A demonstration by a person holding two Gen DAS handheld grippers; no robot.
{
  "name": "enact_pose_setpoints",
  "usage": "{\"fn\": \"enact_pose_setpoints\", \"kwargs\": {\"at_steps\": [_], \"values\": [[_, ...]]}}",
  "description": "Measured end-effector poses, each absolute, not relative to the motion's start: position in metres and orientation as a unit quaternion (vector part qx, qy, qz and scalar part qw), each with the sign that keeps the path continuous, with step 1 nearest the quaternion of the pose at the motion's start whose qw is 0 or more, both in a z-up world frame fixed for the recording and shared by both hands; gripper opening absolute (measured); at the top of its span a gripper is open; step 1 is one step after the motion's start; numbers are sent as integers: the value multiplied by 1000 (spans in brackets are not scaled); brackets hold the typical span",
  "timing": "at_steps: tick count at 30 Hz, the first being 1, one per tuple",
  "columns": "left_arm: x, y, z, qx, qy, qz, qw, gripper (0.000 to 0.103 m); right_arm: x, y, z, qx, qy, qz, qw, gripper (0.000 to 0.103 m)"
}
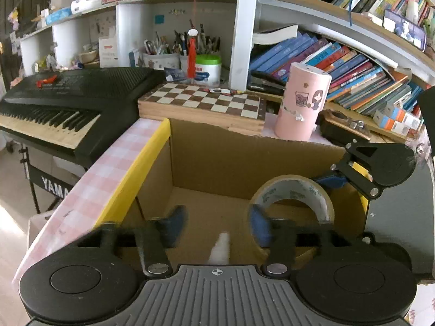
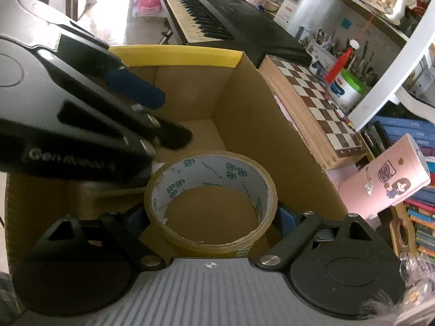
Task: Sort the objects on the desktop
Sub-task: 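Open the left tool to drop the spray bottle while the right tool releases the tape roll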
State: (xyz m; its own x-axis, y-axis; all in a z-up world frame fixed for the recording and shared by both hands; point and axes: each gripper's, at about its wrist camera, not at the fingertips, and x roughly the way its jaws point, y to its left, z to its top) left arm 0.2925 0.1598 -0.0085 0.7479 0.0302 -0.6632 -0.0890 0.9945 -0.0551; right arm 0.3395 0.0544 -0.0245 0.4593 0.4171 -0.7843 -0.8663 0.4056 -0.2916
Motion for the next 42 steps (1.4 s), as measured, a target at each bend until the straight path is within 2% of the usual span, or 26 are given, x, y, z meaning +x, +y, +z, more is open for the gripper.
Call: {"fn": "enact_pose_setpoints", "kwargs": {"at_steps": [1,2,8,21,27,32,37,38,42], "values": [[292,158,-9,-33,352,37,935,83,339,54,-24,-357,314,417,775,91],[291,156,-9,-21,352,41,935,87,338,54,-24,-360,311,421,772,91],[283,158,-14,-15,374,62,925,87,342,51,-30,-423,247,434,757,91],[268,149,-6,-29,371,50,927,87,364,49,-32,-484,201,498,691,91],[262,143,-1,-26,362,46,931,88,361,57,-39,-532,193,451,690,97],[252,145,8,-22,335,41,941,94,351,52,-17,-479,193,460,722,103],[255,158,2,-17,348,52,936,94,324,41,3,-436,177,477,742,103],[257,160,0,-18,353,52,934,94,316,38,4,-435,173,480,742,101],[256,163,-3,-4,353,50,934,94,308,30,-3,-471,172,458,734,103]]}}
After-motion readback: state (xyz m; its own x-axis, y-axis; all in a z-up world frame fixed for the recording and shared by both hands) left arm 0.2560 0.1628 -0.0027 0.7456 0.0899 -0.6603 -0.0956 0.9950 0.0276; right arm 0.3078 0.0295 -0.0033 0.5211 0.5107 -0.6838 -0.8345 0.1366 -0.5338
